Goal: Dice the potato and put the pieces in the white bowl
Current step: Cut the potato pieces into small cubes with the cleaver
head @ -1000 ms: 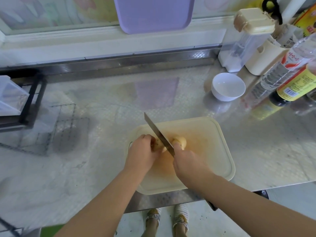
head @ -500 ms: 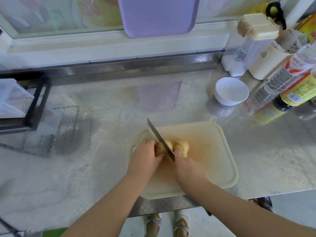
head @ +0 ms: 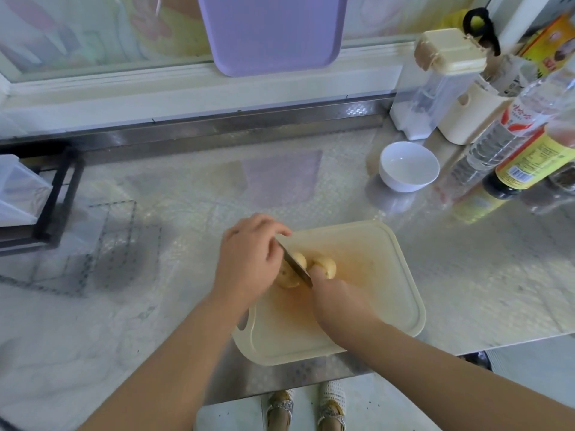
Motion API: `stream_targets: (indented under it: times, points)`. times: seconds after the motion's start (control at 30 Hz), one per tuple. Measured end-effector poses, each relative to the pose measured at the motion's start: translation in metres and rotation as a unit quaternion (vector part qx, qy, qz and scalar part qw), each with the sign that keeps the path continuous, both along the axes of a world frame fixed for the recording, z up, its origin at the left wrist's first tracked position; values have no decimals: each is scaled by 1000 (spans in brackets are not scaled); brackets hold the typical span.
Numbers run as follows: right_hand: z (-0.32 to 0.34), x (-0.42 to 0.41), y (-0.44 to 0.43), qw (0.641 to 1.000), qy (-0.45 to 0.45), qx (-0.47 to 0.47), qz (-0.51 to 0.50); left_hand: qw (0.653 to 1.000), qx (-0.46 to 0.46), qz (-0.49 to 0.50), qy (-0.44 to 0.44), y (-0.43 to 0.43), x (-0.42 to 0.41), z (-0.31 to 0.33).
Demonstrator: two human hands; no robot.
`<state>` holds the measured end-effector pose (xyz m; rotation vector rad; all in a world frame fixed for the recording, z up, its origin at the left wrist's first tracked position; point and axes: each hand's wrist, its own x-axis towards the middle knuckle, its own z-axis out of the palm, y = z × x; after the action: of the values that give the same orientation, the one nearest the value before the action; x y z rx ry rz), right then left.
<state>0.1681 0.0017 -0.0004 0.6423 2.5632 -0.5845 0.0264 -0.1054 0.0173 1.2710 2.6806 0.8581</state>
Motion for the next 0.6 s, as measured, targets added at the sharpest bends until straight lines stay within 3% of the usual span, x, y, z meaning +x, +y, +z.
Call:
stream_targets:
  times: [0.07,0.13,0.3,0.4,0.47,0.6]
  points:
    - [3,-2,-1,1000,0,10,12,979,-153,-134,-12,20,-3,4]
    - [3,-2,-1,1000,1,17,19,943,-269,-197,-2,33,-4,2]
    - [-3,-1,-2,999,-10,29,38,913,-327,-229,83,44,-7,-5]
    - [0,1,2,1000,4,12,25,915,-328,-228,65,48,-8,0]
    - [6,3,6,1000,17,-10,8,934,-289,-205,48,49,-12,9]
    - [24,1,19,995,68,-59,-30,991,-58,-122,4,48,-21,31]
